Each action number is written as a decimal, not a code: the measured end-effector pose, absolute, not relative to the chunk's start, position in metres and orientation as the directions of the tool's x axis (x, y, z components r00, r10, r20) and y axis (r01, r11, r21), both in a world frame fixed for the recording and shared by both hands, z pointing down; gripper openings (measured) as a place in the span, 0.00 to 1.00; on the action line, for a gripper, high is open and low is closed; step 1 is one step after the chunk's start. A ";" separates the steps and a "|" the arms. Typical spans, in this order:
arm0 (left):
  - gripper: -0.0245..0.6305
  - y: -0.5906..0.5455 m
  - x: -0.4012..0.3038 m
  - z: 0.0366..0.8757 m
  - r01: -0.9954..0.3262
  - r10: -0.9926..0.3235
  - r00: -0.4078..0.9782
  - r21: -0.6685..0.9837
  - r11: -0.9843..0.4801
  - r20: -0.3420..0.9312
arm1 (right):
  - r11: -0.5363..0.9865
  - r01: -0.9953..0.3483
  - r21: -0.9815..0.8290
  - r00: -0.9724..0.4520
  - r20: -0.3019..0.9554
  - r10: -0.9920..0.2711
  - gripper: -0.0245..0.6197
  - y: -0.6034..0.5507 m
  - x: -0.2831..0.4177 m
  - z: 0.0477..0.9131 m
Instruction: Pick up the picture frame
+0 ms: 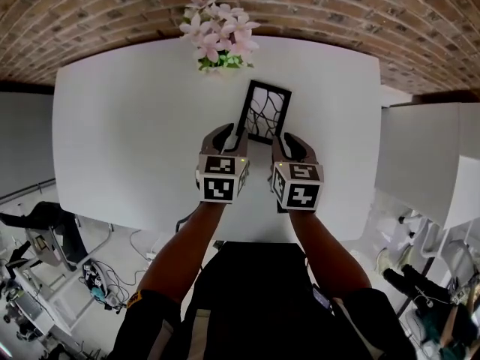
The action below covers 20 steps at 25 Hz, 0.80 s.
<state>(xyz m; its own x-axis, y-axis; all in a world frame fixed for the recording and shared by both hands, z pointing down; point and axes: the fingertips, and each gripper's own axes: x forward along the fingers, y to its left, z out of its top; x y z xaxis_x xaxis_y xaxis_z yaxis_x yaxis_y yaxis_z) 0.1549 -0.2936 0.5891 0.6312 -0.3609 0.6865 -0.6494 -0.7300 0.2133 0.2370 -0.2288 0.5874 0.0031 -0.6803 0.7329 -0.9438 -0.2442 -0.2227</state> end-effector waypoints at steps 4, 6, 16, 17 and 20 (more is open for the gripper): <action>0.20 -0.301 0.159 0.600 -0.661 -0.355 0.615 0.215 -0.719 0.704 | -0.247 -0.939 -0.238 -0.016 0.750 -0.661 0.19 -0.233 0.238 0.600; 0.20 -0.301 0.162 0.605 -0.657 -0.338 0.612 0.221 -0.721 0.715 | -0.248 -0.937 -0.246 -0.026 0.757 -0.653 0.20 -0.234 0.237 0.604; 0.22 -0.303 0.170 0.619 -0.664 -0.324 0.600 0.229 -0.712 0.732 | -0.250 -0.930 -0.271 -0.051 0.767 -0.640 0.21 -0.238 0.238 0.615; 0.22 -0.304 0.170 0.619 -0.665 -0.325 0.602 0.231 -0.711 0.730 | -0.249 -0.930 -0.270 -0.051 0.767 -0.639 0.21 -0.239 0.238 0.615; 0.19 -0.303 0.171 0.619 -0.664 -0.322 0.612 0.249 -0.705 0.722 | -0.250 -0.932 -0.262 -0.046 0.770 -0.636 0.21 -0.241 0.238 0.616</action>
